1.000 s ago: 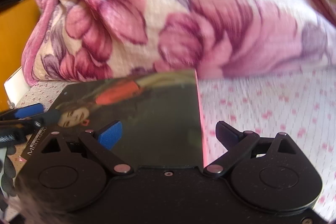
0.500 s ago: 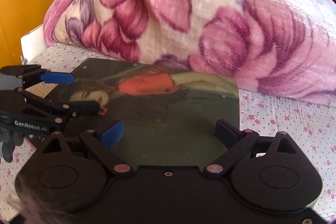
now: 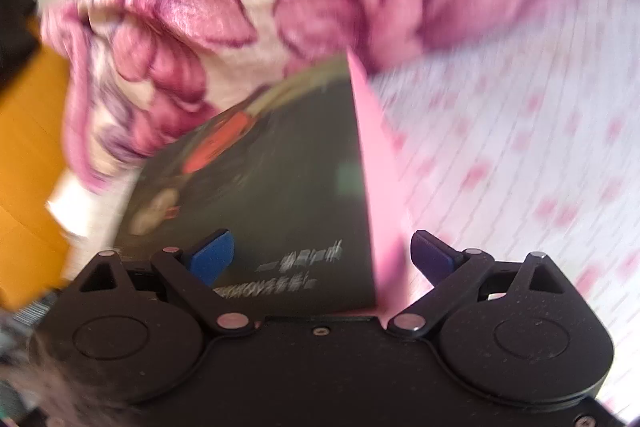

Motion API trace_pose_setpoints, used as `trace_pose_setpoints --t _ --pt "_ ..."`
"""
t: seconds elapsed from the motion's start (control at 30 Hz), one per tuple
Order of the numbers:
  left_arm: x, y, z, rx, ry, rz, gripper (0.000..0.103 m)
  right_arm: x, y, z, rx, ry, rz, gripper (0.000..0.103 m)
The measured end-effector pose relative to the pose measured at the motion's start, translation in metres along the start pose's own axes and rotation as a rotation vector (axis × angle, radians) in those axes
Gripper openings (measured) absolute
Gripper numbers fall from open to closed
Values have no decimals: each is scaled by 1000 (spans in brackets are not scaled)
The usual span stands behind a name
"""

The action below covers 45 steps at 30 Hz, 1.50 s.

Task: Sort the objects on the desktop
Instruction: 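Lift the black book with both tools and lay it over the pink box, then open both tools to release the book on the box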

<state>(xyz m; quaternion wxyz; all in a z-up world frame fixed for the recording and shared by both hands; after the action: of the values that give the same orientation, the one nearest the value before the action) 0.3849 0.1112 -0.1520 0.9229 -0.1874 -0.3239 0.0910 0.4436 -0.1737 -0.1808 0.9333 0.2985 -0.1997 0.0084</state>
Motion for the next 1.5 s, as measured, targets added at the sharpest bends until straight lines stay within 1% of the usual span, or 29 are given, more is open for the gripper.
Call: trace_pose_setpoints --t 0.1,0.13,0.4,0.47,0.5,0.57,0.63,0.7,0.73,0.8,0.9,1.0,1.07,1.13,1.27,1.37,1.5 --pt "-11 6 -6 -81 39 89 90 -10 -3 -2 33 14 -46 101" --pt "-14 6 -6 -92 48 103 90 -13 -4 -2 43 19 -61 101" --pt "-27 7 7 -80 73 90 91 -52 5 12 24 24 -76 103" --pt "-31 8 11 -78 78 85 91 -54 8 13 12 23 -58 102" --pt "-31 8 13 -68 81 83 91 -54 6 14 15 23 -70 102" --pt "-28 6 28 -51 43 76 91 -54 5 23 20 5 -82 102" --pt "-30 2 46 -48 13 71 91 -57 12 39 -1 -24 -28 102" --pt "-37 -3 63 -4 -7 48 91 -62 19 55 -37 -44 24 102" --pt "-42 -7 71 25 -13 28 91 -66 24 64 -38 -50 45 102" --pt "-56 -14 83 75 0 2 91 -76 35 81 -54 -53 87 102" --pt "-79 -24 101 126 24 -23 91 -95 49 104 -119 -44 139 102" --pt "-101 -35 119 172 42 -39 91 -116 61 128 -166 -35 167 102" --pt "-115 -45 131 205 49 -68 91 -131 67 142 -191 -25 186 102" --pt "-126 -52 144 242 39 -79 91 -147 73 154 -209 -9 193 102" --pt "-147 -62 168 312 52 -78 91 -172 84 176 -239 -24 208 102" --pt "-161 -75 184 324 60 -108 91 -185 93 188 -275 -38 231 102" --pt "-179 -96 202 333 51 -166 91 -200 103 203 -296 -58 247 102"
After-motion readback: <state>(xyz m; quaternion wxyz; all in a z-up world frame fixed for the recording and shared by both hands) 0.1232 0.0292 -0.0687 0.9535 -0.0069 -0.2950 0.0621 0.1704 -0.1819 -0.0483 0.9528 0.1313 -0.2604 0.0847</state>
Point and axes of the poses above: each gripper's, at about its wrist camera, not at the fingertips, and z roughly against the way its jaws point, y to its left, x to its top, the point moved 10 cm from there along -z, roughly the way its jaws point, and after that the axes turned 14 degrees about y, right-handed, at the moved point
